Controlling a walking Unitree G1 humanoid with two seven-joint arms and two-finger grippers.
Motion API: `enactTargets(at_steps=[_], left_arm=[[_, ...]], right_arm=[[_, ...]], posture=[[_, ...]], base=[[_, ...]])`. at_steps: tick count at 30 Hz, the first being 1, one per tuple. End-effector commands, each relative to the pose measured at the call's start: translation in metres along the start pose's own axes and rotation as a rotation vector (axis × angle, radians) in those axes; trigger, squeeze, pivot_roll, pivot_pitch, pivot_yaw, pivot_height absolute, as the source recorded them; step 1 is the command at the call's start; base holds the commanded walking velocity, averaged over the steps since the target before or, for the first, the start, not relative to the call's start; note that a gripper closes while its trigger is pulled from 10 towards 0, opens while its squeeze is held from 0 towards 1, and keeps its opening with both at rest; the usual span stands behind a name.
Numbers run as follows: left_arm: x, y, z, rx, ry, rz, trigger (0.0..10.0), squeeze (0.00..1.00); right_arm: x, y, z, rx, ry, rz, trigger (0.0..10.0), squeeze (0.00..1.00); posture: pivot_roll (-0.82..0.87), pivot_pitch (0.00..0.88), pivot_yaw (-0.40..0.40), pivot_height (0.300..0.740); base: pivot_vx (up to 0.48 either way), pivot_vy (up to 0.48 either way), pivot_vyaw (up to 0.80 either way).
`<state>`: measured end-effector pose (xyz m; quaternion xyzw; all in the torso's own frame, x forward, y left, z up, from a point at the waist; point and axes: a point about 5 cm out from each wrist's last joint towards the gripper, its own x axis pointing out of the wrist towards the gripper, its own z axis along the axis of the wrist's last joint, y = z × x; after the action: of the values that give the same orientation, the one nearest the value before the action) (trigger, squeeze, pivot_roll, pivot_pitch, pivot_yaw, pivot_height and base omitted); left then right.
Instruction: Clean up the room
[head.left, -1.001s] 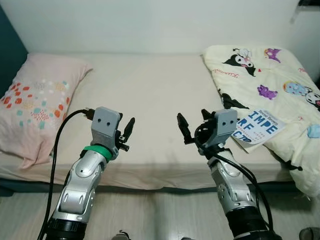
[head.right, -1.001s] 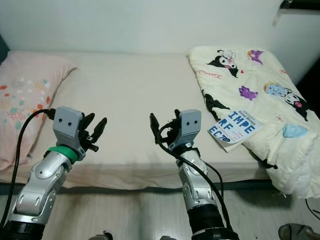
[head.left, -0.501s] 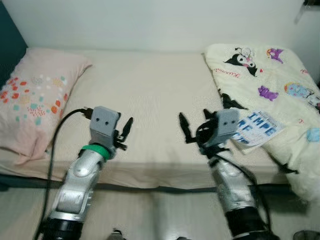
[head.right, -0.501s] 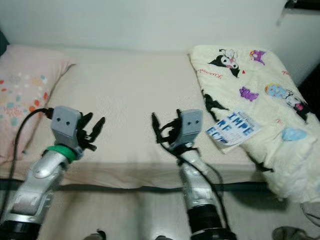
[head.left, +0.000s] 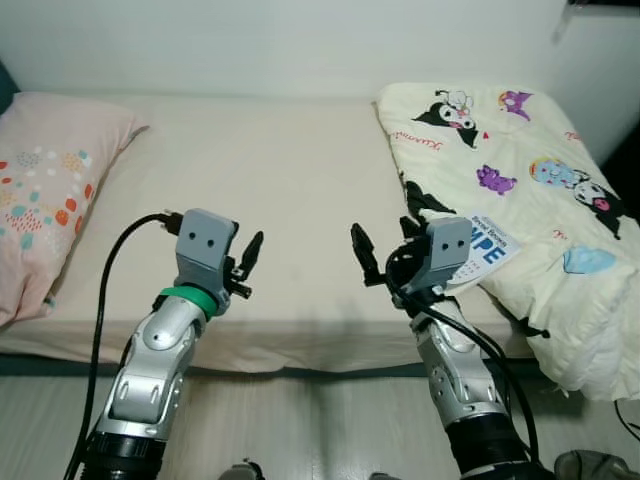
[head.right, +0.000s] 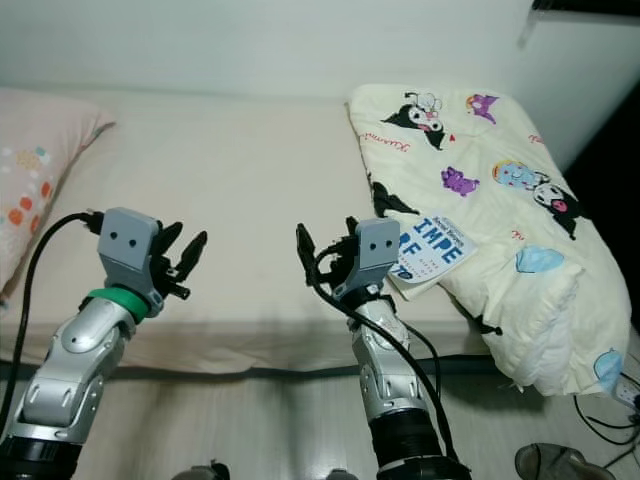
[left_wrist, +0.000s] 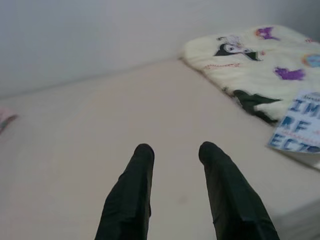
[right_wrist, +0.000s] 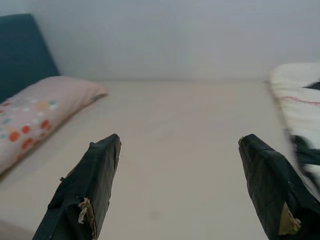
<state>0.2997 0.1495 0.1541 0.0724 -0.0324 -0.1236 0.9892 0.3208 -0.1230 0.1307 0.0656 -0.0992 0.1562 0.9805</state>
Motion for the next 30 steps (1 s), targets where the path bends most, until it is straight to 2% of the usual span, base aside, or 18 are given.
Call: enactTargets(at_steps=[1, 14, 20, 24, 30], left_arm=[[0.0002, -0.0017, -0.0035, 0.001, 0.015, -0.009, 10.0, 0.0], [0.0007, -0.0014, -0.0043, 0.004, 0.021, -0.01, 10.0, 0.0], [0.0028, -0.0009, -0.008, 0.018, 0.053, 0.008, 10.0, 0.0], [0.0045, -0.0016, -0.0064, 0.014, 0.034, 0.006, 10.0, 0.0], [0.0053, -0.0011, -0.006, 0.028, 0.03, 0.011, 10.0, 0.0]], right_arm=[[-0.0012, -0.0004, -0.0023, 0.003, 0.01, -0.004, 10.0, 0.0], [-0.0021, -0.0003, -0.0027, 0.005, 0.012, -0.009, 10.0, 0.0], [-0.0026, -0.0001, -0.0026, 0.005, 0.012, -0.01, 10.0, 0.0], [-0.0031, 0.0006, -0.003, 0.007, 0.013, -0.011, 10.0, 0.0], [-0.0038, 0.0006, -0.0037, 0.008, 0.015, -0.014, 10.0, 0.0]], posture=[[0.01, 0.002, 0.051, 0.74], [0.01, 0.002, 0.054, 0.74], [0.01, 0.004, 0.057, 0.74], [0.01, 0.005, 0.058, 0.74], [0.0, 0.008, 0.062, 0.74]], base=[[0.0, -0.341, 0.0], [0.0, -0.322, 0.0], [0.0, 0.0, 0.0], [0.0, 0.0, 0.0], [0.362, 0.281, 0.0]])
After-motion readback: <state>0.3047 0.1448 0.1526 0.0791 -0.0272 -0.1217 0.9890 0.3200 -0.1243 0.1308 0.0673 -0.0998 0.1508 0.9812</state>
